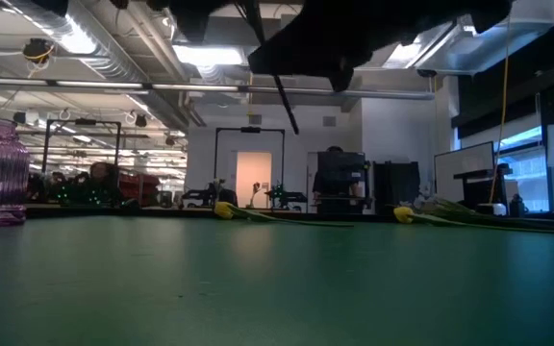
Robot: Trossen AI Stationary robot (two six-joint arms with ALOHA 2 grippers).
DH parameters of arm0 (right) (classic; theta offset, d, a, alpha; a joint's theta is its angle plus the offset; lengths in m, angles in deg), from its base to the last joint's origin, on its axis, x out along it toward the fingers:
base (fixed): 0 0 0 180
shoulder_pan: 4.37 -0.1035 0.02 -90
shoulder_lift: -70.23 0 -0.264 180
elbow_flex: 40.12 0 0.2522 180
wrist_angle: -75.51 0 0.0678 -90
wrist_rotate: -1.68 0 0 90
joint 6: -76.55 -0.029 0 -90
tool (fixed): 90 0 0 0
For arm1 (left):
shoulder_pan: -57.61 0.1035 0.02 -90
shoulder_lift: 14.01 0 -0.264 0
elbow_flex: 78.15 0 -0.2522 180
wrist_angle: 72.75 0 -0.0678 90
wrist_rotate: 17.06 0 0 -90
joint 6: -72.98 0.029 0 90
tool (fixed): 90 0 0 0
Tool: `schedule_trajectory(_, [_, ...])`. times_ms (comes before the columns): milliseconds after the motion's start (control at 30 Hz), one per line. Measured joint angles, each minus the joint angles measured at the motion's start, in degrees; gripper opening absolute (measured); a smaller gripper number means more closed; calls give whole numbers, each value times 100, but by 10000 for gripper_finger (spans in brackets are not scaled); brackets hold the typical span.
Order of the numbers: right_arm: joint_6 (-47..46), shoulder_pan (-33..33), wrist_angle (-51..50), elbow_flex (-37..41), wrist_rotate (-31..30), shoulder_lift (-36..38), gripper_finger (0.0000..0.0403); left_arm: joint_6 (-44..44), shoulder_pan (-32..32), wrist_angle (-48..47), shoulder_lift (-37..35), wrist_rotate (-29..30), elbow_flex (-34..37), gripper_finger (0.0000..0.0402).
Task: Sort flowers into vase by color
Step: Put the bottom white flowers into the pink vase
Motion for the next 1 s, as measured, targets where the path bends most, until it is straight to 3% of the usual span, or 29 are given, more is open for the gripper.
schedule_trajectory(233, [61, -140, -251, 0, -743, 3, 10, -118, 0, -54, 45, 37, 2, 154])
schedule_trajectory(633, [92, -284, -216, 0, -736, 56, 13, 40, -1, -308, 65, -23, 2, 152])
schedule_trajectory(800, [115, -486, -220, 0, -1075, 271, 11, 186, -1, -299, 65, -421, 2, 151])
schedule_trajectory(1000, [255, -506, -158, -2, -1244, 335, 19, 621, 62, 345, 67, -480, 2, 151])
